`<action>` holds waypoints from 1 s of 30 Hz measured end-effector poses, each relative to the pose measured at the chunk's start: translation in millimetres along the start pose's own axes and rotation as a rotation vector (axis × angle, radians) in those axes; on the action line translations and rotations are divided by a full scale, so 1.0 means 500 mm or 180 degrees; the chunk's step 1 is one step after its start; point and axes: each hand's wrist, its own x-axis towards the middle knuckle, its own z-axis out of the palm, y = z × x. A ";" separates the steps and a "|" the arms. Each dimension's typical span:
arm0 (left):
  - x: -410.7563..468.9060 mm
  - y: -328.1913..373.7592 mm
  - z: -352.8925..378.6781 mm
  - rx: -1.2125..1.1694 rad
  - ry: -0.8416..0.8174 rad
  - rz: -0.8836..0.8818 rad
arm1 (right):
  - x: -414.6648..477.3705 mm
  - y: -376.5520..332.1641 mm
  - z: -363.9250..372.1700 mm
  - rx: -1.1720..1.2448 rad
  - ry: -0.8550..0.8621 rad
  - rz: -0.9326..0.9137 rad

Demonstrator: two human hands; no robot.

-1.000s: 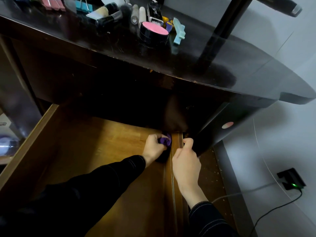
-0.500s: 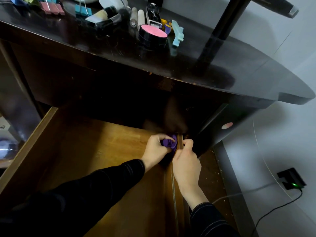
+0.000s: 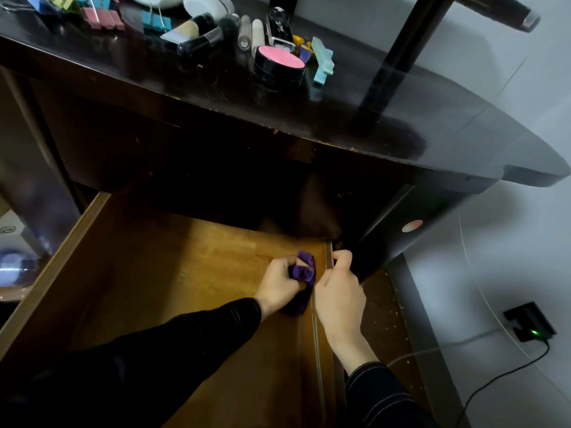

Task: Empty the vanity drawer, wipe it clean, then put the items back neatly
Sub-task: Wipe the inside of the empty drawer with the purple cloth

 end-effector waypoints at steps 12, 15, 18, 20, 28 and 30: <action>0.082 -0.001 -0.010 0.0525 0.0125 -0.0108 | 0.003 0.004 0.001 0.0017 -0.0059 -0.0004; 0.045 -0.011 -0.015 0.0451 -0.0156 -0.0127 | 0.001 0.004 -0.001 0.0094 -0.0079 0.0013; -0.007 -0.036 -0.013 0.0402 -0.0440 -0.0014 | 0.001 0.005 0.000 0.0116 -0.0048 0.0031; -0.018 -0.044 -0.011 0.0567 -0.0427 0.0132 | 0.001 0.005 0.003 0.0126 -0.0014 0.0033; 0.094 -0.021 -0.002 0.1557 0.0113 0.0092 | 0.002 0.010 0.008 0.0114 0.0061 -0.0024; 0.105 -0.021 0.001 0.1775 0.0176 0.0011 | 0.003 0.008 0.007 0.0100 0.0048 -0.0017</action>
